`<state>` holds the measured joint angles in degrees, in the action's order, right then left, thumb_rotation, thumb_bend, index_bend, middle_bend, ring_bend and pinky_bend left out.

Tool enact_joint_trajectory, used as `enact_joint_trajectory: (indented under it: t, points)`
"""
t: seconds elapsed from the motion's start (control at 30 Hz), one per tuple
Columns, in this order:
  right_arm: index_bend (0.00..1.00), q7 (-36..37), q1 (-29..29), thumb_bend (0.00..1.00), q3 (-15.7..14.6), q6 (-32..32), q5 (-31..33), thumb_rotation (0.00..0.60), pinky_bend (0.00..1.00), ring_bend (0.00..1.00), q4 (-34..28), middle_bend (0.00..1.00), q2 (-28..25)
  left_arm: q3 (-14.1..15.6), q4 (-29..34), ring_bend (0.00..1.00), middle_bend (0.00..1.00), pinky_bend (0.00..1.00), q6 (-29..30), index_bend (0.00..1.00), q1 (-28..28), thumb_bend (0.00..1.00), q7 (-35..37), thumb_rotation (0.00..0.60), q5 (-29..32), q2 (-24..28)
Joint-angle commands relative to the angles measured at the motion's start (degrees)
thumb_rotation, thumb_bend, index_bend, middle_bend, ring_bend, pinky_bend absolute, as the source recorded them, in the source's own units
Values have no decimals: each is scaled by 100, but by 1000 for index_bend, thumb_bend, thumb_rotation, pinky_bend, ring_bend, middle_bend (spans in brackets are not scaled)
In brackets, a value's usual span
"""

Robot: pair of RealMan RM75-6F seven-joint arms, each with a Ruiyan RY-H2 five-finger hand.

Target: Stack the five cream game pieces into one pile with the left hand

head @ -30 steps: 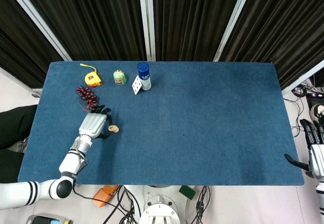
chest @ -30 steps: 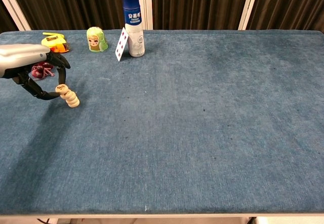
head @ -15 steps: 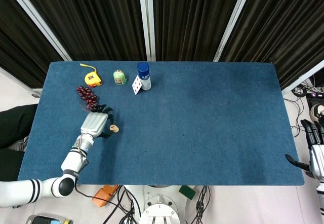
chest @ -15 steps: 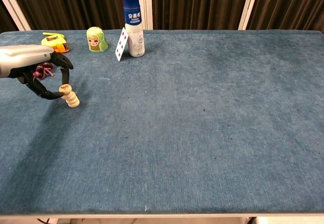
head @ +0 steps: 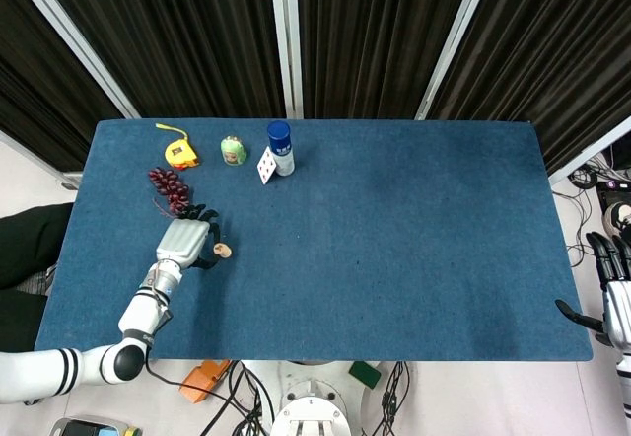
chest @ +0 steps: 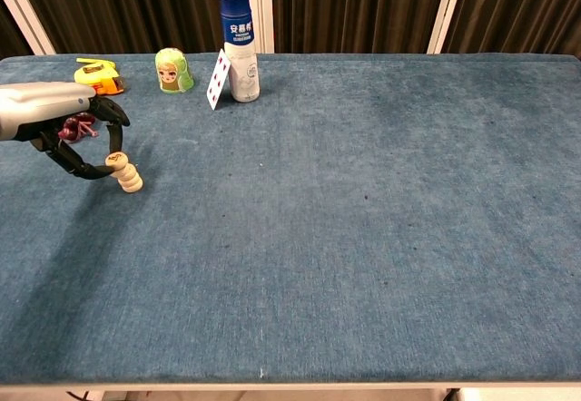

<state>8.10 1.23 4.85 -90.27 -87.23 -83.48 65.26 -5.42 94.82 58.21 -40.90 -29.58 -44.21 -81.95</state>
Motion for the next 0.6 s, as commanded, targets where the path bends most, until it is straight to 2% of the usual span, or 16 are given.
enact_joint_trajectory:
  t: [0.03, 0.43, 0.6]
  points:
    - [27, -3, 0, 154, 0, 0, 1, 600, 91, 0, 0, 136, 1, 3, -8, 0, 144, 3, -2, 471, 0, 329, 4, 600, 3, -4]
    - [27, -1, -4, 154, 1, -6, 2, 600, 91, 0, -8, 136, -5, 26, -4, 0, 144, 3, 3, 426, 1, 322, 5, 600, -5, -4]
    - [27, 4, -13, 154, 6, -19, 8, 600, 91, 0, -14, 136, -19, 12, 274, 0, 130, 3, 180, 358, 108, 315, 147, 600, -221, 182]
